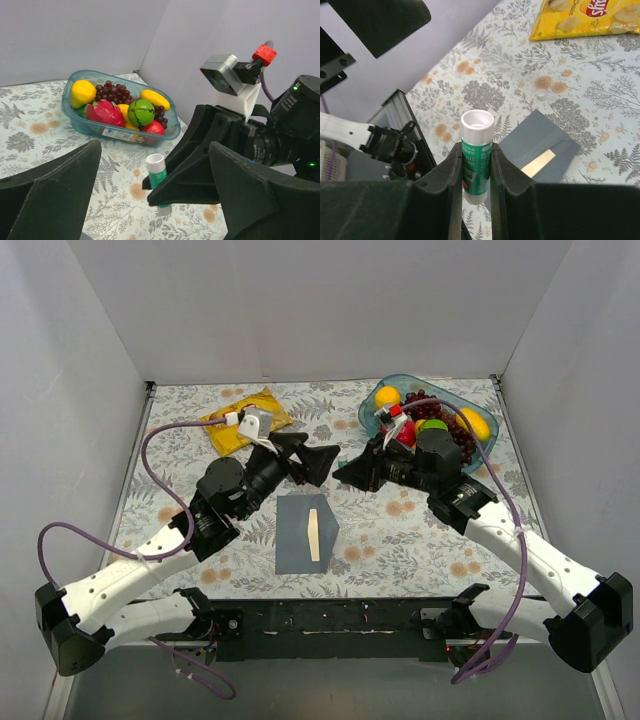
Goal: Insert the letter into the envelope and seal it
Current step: Unscrew the solid glue.
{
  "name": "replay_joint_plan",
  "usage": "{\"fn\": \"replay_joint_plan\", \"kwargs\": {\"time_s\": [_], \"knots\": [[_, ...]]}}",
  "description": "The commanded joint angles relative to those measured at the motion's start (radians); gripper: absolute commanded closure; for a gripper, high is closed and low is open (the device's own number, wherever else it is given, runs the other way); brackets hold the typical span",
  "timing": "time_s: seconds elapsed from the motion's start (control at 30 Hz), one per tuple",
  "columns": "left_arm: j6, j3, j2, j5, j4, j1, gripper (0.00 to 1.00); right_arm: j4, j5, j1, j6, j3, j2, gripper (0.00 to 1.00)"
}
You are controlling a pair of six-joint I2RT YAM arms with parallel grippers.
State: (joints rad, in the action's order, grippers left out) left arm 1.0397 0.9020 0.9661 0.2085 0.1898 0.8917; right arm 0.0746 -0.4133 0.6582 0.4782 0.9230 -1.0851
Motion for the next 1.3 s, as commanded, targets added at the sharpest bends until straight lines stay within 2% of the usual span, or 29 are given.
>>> {"fn": "replay_joint_plan", "kwargs": {"time_s": [0.0,0.27,0.8,1.03,1.17,1.27], "knots": [[0.029,0.069,0.037,-0.122,-0.061,-0.005,0.16,-0.099,0.074,0.038,-0.21,0.06,-0.001,0.99],[0.062,0.112,0.132,-0.179,-0.121,-0.007,0.27,-0.084,0.097,0.054,-0.222,0.04,0.039,0.99],[0.106,0.095,0.152,-0.259,-0.086,-0.007,0.43,-0.004,0.064,0.055,-0.231,0.017,0.088,0.99],[0.109,0.09,0.167,-0.293,-0.058,-0.007,0.6,0.007,0.048,0.055,-0.233,0.016,0.088,0.99],[0.109,0.087,0.172,-0.308,-0.052,-0.008,0.84,0.016,0.039,0.055,-0.231,0.016,0.085,0.99],[0.106,0.072,0.166,-0.331,-0.032,-0.01,0.95,0.022,0.015,0.055,-0.24,0.017,0.09,0.99]]}}
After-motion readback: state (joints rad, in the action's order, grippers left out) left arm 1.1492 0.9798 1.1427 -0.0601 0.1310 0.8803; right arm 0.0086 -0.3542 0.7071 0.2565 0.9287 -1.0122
